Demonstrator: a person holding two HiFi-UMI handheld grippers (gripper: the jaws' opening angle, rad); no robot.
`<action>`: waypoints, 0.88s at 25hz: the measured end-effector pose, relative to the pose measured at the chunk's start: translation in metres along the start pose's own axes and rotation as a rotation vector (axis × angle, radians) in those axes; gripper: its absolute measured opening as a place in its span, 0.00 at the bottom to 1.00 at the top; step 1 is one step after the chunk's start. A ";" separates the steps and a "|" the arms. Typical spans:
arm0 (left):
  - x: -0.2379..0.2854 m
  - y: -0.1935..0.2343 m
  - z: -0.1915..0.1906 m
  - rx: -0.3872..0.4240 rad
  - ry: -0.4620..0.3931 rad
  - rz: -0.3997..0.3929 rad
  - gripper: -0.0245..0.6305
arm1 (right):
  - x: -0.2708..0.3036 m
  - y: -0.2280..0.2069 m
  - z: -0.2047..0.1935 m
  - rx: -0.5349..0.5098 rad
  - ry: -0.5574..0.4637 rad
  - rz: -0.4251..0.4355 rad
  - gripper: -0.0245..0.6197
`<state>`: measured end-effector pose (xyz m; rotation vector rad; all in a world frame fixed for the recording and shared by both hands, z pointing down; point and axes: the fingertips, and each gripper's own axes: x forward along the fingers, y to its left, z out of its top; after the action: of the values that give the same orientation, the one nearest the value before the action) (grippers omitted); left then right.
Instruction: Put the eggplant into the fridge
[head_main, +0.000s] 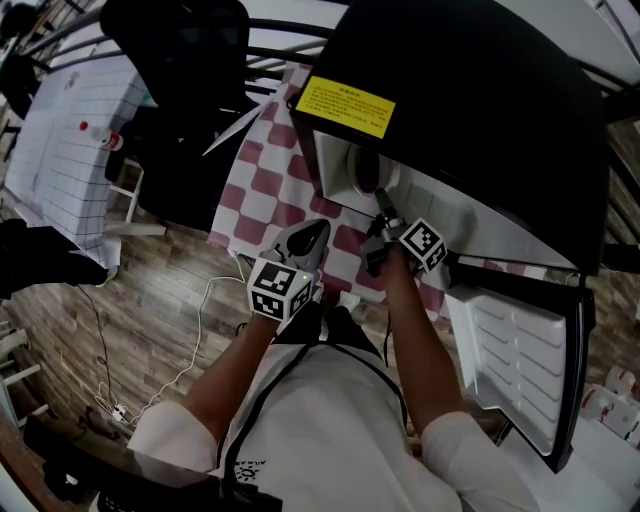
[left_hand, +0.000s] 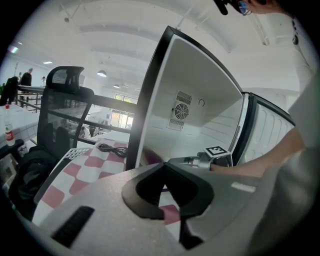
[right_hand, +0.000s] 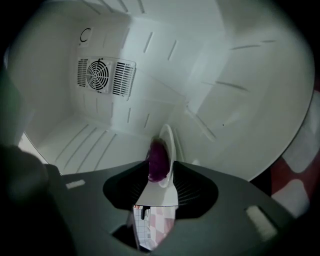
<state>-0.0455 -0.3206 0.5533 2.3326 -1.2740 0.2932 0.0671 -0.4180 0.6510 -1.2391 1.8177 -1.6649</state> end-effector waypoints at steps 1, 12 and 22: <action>0.000 0.000 0.000 0.001 0.000 0.000 0.04 | 0.000 0.001 0.001 -0.018 0.004 -0.003 0.27; -0.001 -0.003 0.005 0.013 -0.001 -0.003 0.04 | -0.003 0.003 0.002 -0.130 0.028 -0.040 0.55; -0.002 -0.012 0.014 0.034 -0.017 -0.022 0.04 | -0.022 0.009 0.006 -0.120 0.000 -0.020 0.48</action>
<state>-0.0371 -0.3205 0.5374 2.3807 -1.2602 0.2907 0.0807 -0.4051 0.6346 -1.3097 1.9365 -1.5864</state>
